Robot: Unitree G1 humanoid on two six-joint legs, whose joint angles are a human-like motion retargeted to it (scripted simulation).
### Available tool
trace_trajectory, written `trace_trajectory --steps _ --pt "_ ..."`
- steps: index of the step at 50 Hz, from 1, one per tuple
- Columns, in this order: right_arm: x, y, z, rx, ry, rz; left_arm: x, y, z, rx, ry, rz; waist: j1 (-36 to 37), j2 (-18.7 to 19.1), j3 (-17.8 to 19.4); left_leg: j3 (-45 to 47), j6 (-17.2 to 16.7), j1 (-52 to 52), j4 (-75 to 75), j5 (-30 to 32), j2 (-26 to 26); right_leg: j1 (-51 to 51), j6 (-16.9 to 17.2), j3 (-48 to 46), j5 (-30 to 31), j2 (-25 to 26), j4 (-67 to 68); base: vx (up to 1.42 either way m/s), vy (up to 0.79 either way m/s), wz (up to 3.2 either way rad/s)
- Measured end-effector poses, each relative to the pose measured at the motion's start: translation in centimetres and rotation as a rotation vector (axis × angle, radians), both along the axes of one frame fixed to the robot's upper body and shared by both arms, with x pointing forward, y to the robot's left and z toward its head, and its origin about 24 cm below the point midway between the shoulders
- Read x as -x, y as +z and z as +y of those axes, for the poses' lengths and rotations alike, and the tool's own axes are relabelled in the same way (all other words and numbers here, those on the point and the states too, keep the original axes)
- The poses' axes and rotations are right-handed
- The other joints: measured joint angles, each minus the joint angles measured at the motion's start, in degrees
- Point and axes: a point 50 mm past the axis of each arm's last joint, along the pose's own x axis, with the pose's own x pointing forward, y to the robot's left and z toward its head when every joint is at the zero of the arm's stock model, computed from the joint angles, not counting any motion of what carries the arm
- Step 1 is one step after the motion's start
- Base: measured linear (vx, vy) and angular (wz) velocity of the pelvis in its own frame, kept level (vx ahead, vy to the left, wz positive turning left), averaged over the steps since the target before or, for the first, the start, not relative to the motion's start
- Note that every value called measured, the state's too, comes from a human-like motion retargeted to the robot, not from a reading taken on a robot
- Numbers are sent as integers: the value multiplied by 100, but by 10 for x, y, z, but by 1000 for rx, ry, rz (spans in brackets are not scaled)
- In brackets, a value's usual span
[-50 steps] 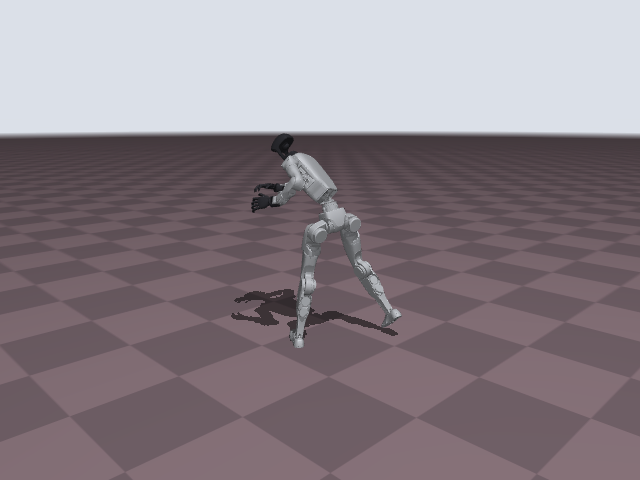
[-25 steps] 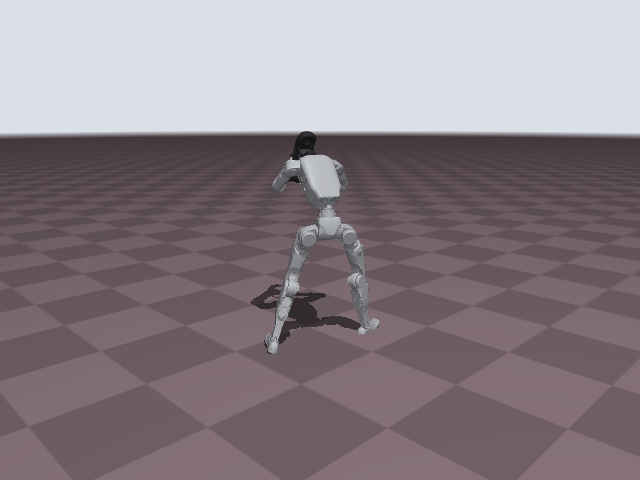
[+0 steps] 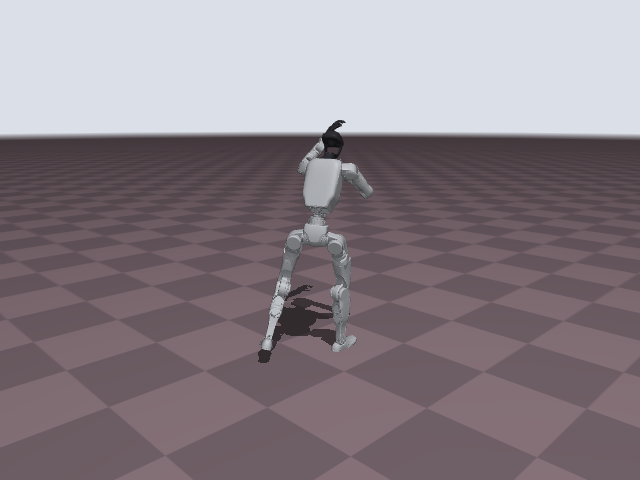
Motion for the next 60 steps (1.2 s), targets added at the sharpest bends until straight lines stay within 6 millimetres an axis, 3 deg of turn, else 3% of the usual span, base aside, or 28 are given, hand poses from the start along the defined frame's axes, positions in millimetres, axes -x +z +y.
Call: trace_trajectory --steps 8,12,18,22,26,29,32,38,41,43,47,50,53,57,60 --pt "0 -9 9 71 33 64 50 -33 -30 -207 -361 -85 84 133 -76 932 251 -528 -165 -565 -252 380 18 90 0 22 -286 18 -2 -6" --pt "-2 -9 9 31 43 90 61 -27 -40 -192 -389 -136 112 264 -148 1267 328 -690 -705 -643 -263 508 56 100 -39 173 -305 14 2 -20" --pt "-9 3 1 -123 32 101 33 12 -52 -79 -255 -37 325 295 -312 1283 559 -737 -944 -175 -89 546 -23 286 -165 424 -131 14 7 -46" --pt "-11 11 -6 -193 16 88 -2 30 -42 -11 -25 55 486 197 -511 1236 595 -586 -865 -361 -1 515 -83 363 -331 410 124 17 12 -26" --pt "-11 17 -10 -185 -9 77 -27 34 -30 3 189 146 629 46 -667 1213 358 -452 -860 -578 3 539 -238 278 -542 300 481 19 14 19" --pt "-10 16 -12 -142 -30 75 -30 28 -31 -31 205 208 768 -115 -695 1118 286 -433 -747 -666 -42 603 -401 122 -681 150 802 19 13 55" --pt "-9 11 -9 -83 -43 90 -21 11 -52 -144 9 276 989 -257 -647 956 317 -452 -587 -714 -86 690 -538 -80 -755 2 1123 18 12 65" --pt "-12 -2 6 -40 -16 161 11 -44 -122 -496 -699 488 1617 -399 -495 680 484 -482 -362 -721 -101 836 -604 -409 -634 -170 1606 16 9 50" --pt "-13 -1 6 -107 5 173 24 -48 -137 -488 -809 425 1916 -469 -442 598 554 -471 -326 -717 -86 880 -548 -493 -504 -200 1732 14 7 27" --pt "-14 1 1 -161 9 170 28 -39 -136 -408 -710 274 2094 -520 -416 552 585 -453 -321 -722 -72 901 -523 -544 -425 -209 1799 12 6 15" --pt "-17 5 -12 -217 -12 163 22 -8 -112 -218 -243 -32 2406 -596 -345 448 621 -404 -321 -741 -8 871 -637 -693 -271 -250 2095 9 5 7" --pt "-17 6 -18 -209 -41 149 17 4 -93 -157 -77 -57 2614 -641 -213 329 623 -363 -337 -752 61 715 -840 -798 -58 -362 2639 3 2 10" --pt "-16 4 -18 -181 -62 117 21 -5 -88 -181 -250 -6 2792 -690 36 143 581 -339 -407 -762 80 370 -950 -696 268 -560 3461 1 -2 44" --pt "-16 -3 -20 -187 -78 80 32 -40 -88 -233 -647 17 2922 -726 521 -283 403 -386 -642 -730 -13 -250 -739 -179 476 -731 4328 -2 -11 94" --pt "-21 -14 -29 -246 -93 103 25 -68 -76 -162 -806 -10 2912 -694 743 -727 193 -627 -925 -601 -47 -695 -538 109 259 -736 4326 -5 -20 122"
